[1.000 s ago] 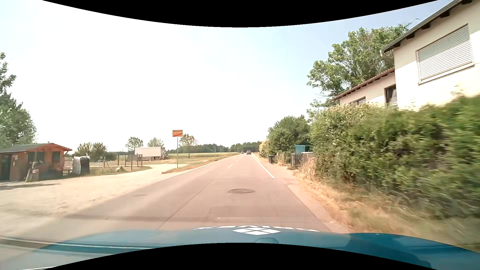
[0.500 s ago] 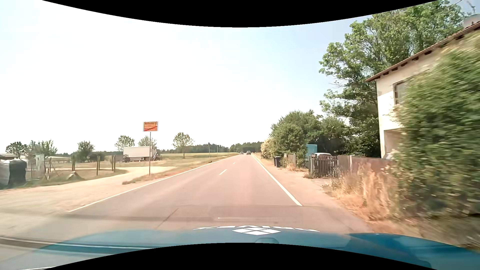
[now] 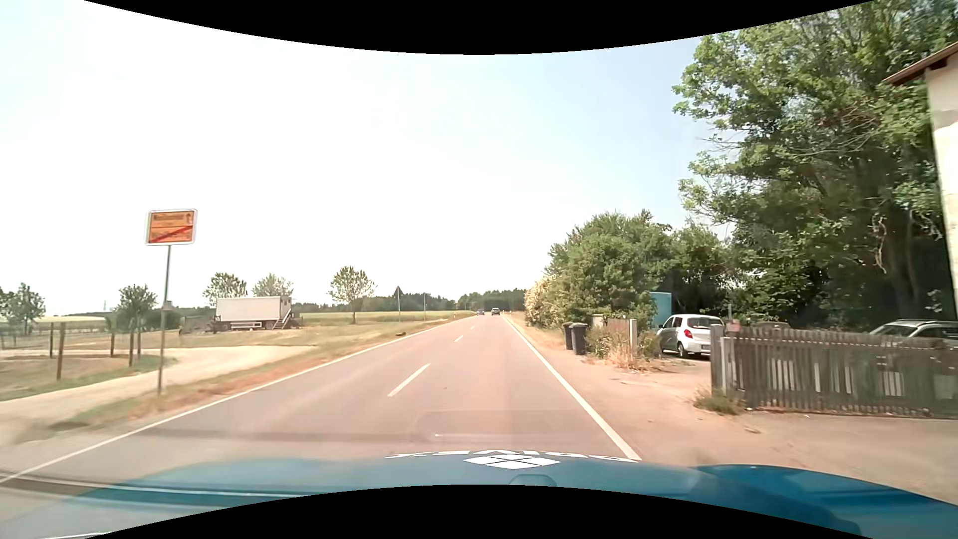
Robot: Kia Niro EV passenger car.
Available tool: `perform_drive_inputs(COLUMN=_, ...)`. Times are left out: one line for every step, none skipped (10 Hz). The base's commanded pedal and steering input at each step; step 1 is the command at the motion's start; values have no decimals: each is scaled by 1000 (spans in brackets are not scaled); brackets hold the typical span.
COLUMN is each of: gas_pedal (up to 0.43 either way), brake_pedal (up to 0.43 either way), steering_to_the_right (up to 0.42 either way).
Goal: Follow the waypoints while adhering to traffic rules and regulations
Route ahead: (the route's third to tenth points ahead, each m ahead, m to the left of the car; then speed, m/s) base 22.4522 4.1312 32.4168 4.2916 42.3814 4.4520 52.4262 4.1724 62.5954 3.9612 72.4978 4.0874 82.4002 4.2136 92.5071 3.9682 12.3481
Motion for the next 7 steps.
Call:
perform_drive_inputs(gas_pedal=331, brake_pedal=0, steering_to_the_right=3)
perform_drive_inputs(gas_pedal=339, brake_pedal=0, steering_to_the_right=1)
perform_drive_inputs(gas_pedal=339, brake_pedal=0, steering_to_the_right=0)
perform_drive_inputs(gas_pedal=358, brake_pedal=0, steering_to_the_right=1)
perform_drive_inputs(gas_pedal=370, brake_pedal=0, steering_to_the_right=1)
perform_drive_inputs(gas_pedal=378, brake_pedal=0, steering_to_the_right=1)
perform_drive_inputs(gas_pedal=378, brake_pedal=0, steering_to_the_right=0)
